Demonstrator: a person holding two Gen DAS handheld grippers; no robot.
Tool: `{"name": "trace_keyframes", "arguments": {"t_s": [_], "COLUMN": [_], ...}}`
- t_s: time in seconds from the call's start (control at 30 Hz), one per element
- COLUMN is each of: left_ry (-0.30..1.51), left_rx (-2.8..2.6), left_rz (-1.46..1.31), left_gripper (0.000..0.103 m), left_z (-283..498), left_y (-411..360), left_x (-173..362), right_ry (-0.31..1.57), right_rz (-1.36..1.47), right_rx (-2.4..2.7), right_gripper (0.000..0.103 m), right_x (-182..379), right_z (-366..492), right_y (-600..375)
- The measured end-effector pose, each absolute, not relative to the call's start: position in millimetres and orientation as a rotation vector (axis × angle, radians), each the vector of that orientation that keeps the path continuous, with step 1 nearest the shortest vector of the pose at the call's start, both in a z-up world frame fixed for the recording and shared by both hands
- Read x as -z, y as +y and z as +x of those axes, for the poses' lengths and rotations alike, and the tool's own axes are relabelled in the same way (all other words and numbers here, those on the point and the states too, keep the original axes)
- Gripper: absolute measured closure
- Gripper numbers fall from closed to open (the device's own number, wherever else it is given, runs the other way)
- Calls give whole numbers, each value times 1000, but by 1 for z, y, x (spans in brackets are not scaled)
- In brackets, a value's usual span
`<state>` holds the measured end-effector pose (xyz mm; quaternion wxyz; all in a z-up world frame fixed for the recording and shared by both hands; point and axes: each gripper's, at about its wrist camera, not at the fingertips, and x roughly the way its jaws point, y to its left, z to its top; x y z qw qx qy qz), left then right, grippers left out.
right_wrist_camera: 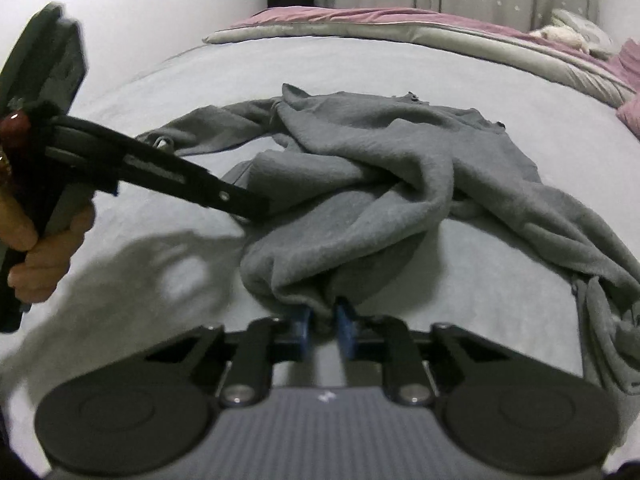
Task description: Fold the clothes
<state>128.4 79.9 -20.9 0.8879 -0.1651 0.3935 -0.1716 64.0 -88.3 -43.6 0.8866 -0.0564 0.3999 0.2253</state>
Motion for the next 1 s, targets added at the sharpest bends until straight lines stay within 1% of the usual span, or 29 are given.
{"name": "trace_keyframes", "arguments": {"t_s": [0.3, 0.7, 1.0], "left_ry": [771, 802, 884], "left_rx": [272, 205, 154], "left_rz": [-378, -438, -410], "left_gripper": [101, 102, 102], "left_z": [102, 58, 28], "left_y": [89, 118, 134], "left_x": [-11, -46, -47], "right_ry": [791, 753, 764], "right_rz": [-103, -18, -58], "right_rx": [-411, -294, -295], "right_gripper": [92, 92, 92], "right_x": [14, -34, -65], "right_z": [48, 12, -18], "right_y": [-95, -145, -151]}}
